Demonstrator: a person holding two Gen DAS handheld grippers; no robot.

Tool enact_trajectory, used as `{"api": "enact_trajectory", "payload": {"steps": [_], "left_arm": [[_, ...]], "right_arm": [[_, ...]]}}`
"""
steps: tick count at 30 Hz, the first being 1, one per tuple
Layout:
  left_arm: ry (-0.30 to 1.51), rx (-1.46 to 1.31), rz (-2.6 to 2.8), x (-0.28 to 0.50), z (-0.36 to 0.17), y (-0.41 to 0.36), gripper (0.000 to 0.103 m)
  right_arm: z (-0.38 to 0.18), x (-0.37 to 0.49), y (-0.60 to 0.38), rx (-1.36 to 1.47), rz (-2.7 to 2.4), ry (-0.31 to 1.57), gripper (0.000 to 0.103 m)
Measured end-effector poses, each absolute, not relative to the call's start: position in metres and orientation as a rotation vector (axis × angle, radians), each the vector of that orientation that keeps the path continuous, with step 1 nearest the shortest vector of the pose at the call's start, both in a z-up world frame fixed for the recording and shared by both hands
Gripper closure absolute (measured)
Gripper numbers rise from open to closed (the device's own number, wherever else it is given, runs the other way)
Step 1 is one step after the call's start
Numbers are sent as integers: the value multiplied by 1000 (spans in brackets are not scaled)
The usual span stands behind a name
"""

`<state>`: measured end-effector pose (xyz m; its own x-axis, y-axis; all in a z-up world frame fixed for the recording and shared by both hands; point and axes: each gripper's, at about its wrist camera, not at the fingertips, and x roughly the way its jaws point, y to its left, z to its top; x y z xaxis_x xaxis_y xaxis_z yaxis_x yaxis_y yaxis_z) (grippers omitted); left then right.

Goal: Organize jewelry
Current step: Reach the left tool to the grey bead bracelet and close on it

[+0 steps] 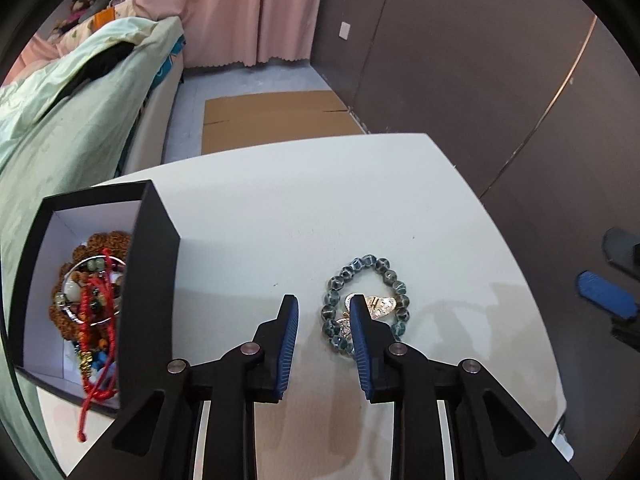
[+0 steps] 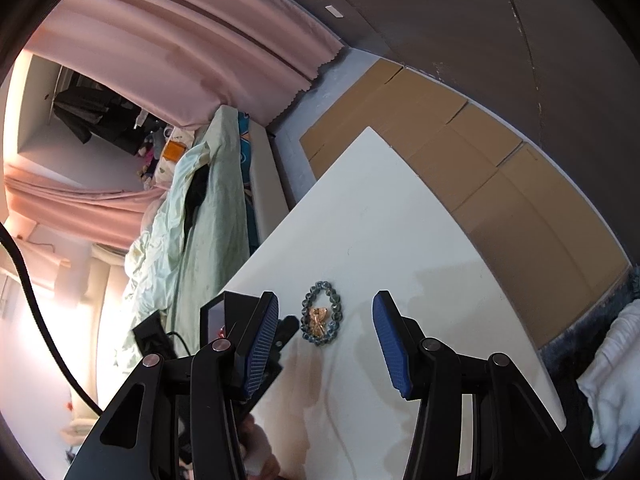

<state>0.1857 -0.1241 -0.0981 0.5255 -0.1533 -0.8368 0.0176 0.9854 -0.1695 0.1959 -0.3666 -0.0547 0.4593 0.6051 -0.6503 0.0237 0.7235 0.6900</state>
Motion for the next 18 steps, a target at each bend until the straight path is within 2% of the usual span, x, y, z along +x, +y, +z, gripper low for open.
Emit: {"api": "enact_trajectory", "payload": {"steps": [3, 15, 16, 17, 18], "left_arm": [[1038, -132, -84, 189, -107, -127, 83], [1059, -52, -104, 174, -110, -138, 85], [1053, -43, -102, 173, -110, -139, 87], [1050, -37, -96, 173, -111, -139, 94], [1050, -42, -98, 173, -110, -138, 94]], "right_arm": [[-56, 197, -366, 691, 402, 1051, 53], [-55, 196, -362, 662, 409, 1062, 53], [-55, 195, -360, 657, 412, 1065, 53], [-55, 195, -359, 654, 413, 1066, 53], [-55, 195, -358, 650, 415, 1068, 53]]}}
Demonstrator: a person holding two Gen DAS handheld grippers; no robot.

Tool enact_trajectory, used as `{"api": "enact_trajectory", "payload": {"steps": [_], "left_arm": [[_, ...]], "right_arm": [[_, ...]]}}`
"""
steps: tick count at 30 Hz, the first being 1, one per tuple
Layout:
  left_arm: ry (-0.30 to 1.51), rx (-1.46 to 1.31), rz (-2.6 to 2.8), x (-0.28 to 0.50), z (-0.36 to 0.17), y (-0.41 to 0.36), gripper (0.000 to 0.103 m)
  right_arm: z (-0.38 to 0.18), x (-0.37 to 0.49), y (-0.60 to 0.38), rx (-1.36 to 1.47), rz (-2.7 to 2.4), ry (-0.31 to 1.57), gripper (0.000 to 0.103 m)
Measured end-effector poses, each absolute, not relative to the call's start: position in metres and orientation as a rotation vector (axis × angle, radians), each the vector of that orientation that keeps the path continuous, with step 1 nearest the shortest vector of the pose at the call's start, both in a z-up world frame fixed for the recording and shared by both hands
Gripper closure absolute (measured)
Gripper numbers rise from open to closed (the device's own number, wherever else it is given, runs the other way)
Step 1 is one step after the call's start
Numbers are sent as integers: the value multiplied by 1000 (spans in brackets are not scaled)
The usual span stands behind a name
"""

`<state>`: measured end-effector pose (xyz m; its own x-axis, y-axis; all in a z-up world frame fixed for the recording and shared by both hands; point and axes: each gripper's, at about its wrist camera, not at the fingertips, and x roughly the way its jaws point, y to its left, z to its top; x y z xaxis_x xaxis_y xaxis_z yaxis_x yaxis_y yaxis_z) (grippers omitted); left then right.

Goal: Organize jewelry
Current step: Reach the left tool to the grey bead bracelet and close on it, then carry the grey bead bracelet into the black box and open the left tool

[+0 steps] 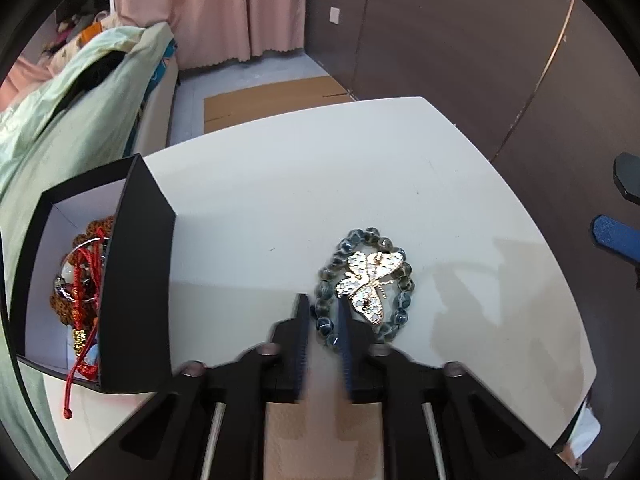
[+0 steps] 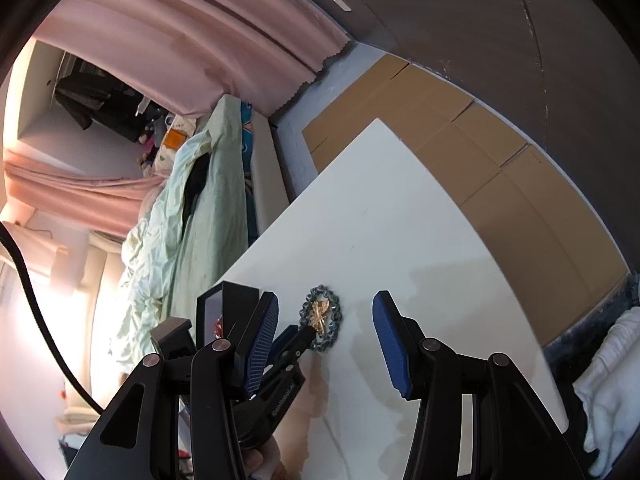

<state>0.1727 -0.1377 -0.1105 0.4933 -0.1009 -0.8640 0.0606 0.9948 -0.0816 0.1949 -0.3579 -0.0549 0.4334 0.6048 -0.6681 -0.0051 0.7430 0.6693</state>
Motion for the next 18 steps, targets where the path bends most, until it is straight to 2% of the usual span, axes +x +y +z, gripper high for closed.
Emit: {"api": "enact_trajectory", "payload": {"steps": [18], "left_arm": [[848, -139, -279, 153, -51, -132, 94]], "right_arm": [[-53, 189, -356, 626, 407, 1057, 53]]}}
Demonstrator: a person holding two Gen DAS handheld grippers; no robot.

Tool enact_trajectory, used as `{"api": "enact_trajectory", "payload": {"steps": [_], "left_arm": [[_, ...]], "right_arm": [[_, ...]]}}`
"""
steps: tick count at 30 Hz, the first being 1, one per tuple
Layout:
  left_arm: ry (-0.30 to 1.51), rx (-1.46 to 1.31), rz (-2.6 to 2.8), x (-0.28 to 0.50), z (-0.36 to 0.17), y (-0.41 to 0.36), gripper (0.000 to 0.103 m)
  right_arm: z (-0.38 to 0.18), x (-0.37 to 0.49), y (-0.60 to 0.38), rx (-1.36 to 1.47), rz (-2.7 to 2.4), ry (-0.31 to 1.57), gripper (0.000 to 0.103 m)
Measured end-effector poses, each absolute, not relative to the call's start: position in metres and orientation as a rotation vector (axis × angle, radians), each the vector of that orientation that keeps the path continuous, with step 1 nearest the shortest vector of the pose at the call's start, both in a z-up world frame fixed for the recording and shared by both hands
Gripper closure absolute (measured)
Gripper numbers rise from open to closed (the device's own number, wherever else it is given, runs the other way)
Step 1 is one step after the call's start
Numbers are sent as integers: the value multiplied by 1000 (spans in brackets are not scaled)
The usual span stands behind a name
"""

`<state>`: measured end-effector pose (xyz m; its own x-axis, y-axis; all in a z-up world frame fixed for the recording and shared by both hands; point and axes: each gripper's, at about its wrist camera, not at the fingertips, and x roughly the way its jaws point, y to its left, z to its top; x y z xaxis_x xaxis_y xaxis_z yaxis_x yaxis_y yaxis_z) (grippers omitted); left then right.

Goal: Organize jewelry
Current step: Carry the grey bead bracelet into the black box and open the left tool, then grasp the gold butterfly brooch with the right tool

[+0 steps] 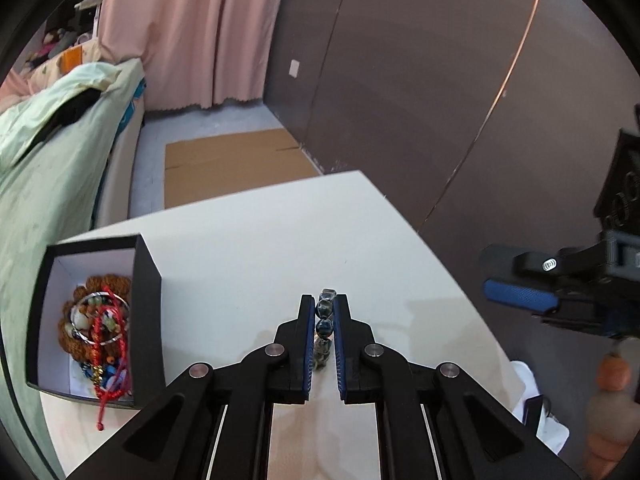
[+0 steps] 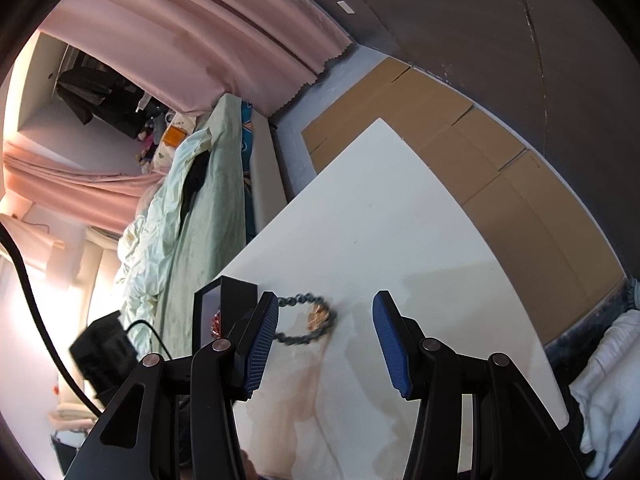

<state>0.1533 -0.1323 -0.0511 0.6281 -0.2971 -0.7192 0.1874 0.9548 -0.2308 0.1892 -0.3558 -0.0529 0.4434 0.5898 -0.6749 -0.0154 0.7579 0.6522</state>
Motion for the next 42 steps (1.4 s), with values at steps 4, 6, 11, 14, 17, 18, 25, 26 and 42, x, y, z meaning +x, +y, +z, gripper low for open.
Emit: {"api": "enact_trajectory", "payload": {"steps": [4, 6, 11, 14, 17, 18, 25, 26, 42], "left_arm": [[821, -163, -286, 148, -40, -124, 94], [810, -178, -289, 147, -34, -119, 94], [777, -215, -276, 142, -18, -101, 94], [757, -235, -254, 139, -10, -86, 94], [740, -247, -226, 136, -5, -70, 94], [737, -255, -217, 135, -4, -64, 94], [723, -290, -149, 132, -2, -30, 94], [722, -292, -143, 132, -2, -27, 94], [886, -424, -85, 142, -41, 24, 90]], "right_arm": [[-53, 189, -352, 616, 413, 1060, 53], [-52, 189, -350, 610, 419, 1062, 53], [-53, 189, -340, 594, 426, 1072, 53], [-57, 190, -331, 580, 435, 1087, 53], [-60, 191, -318, 559, 443, 1104, 53], [-62, 191, -312, 548, 449, 1111, 53], [-80, 195, -280, 528, 465, 1180, 53], [-84, 196, -277, 530, 461, 1191, 53], [-116, 215, -233, 453, 398, 1267, 56]]}}
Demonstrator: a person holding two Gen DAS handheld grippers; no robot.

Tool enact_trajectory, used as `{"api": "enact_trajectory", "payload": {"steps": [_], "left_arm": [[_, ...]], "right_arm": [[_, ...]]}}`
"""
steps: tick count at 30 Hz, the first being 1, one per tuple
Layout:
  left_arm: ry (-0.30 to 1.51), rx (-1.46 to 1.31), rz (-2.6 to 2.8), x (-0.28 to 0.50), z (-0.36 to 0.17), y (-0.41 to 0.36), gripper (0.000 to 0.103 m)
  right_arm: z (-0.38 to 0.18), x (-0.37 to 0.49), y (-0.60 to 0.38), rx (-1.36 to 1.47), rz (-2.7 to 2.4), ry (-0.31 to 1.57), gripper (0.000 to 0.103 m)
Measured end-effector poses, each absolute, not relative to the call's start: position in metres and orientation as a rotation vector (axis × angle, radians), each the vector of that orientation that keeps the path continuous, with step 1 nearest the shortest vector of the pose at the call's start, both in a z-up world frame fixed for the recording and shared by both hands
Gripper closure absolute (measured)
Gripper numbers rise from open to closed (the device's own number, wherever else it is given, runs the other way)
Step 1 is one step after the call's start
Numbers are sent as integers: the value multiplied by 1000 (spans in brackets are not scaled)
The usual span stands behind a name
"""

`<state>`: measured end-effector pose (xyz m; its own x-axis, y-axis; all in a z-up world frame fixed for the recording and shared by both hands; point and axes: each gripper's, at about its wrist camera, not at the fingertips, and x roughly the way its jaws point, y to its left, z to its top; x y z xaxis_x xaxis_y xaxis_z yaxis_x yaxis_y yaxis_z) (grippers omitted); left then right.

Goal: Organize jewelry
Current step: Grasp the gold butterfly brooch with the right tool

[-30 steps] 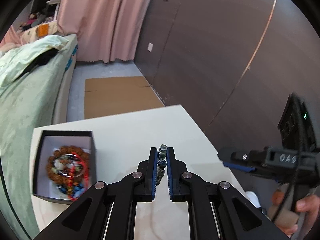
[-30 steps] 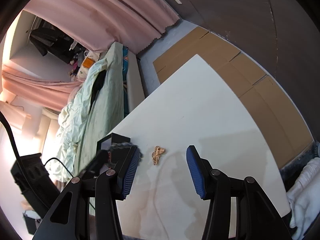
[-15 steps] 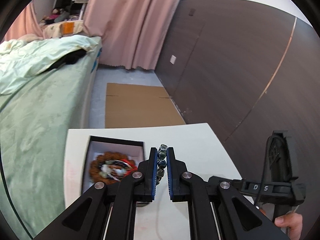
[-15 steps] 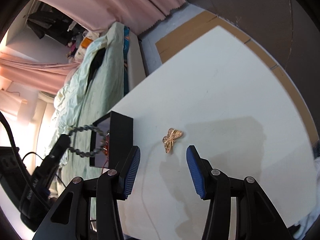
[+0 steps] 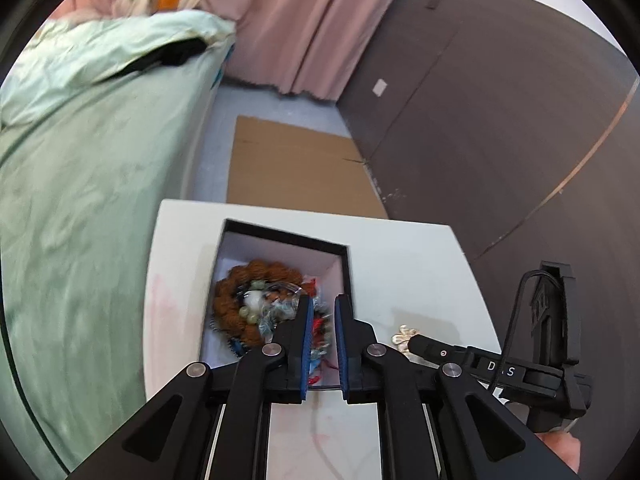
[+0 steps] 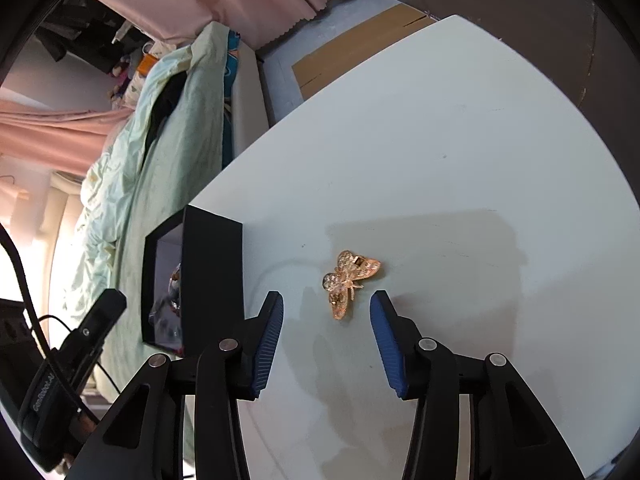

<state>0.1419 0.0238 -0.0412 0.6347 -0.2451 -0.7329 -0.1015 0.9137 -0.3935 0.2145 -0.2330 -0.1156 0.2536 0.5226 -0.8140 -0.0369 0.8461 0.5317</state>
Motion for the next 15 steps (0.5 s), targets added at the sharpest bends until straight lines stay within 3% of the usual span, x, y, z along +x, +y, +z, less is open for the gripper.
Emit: {"api": "enact_trajectory", "payload": {"steps": [1, 2, 4, 5, 15], "left_arm": [[887, -424, -78, 142, -41, 25, 81], [883, -425, -69, 140, -41, 28, 60], [858, -435, -60, 137, -38, 32, 32], [830, -445, -49, 133, -35, 35, 26], [830, -484, -32, 136, -33, 48, 25]], "right_arm": [[-117, 216, -231, 449, 396, 1269, 56], [-118, 217, -230, 444, 393, 1272, 56], [-120, 219, -227, 441, 388, 1273, 56], [-119, 220, -225, 436, 384, 1266, 56], [-113, 220, -208, 293, 330, 1223, 61]]}}
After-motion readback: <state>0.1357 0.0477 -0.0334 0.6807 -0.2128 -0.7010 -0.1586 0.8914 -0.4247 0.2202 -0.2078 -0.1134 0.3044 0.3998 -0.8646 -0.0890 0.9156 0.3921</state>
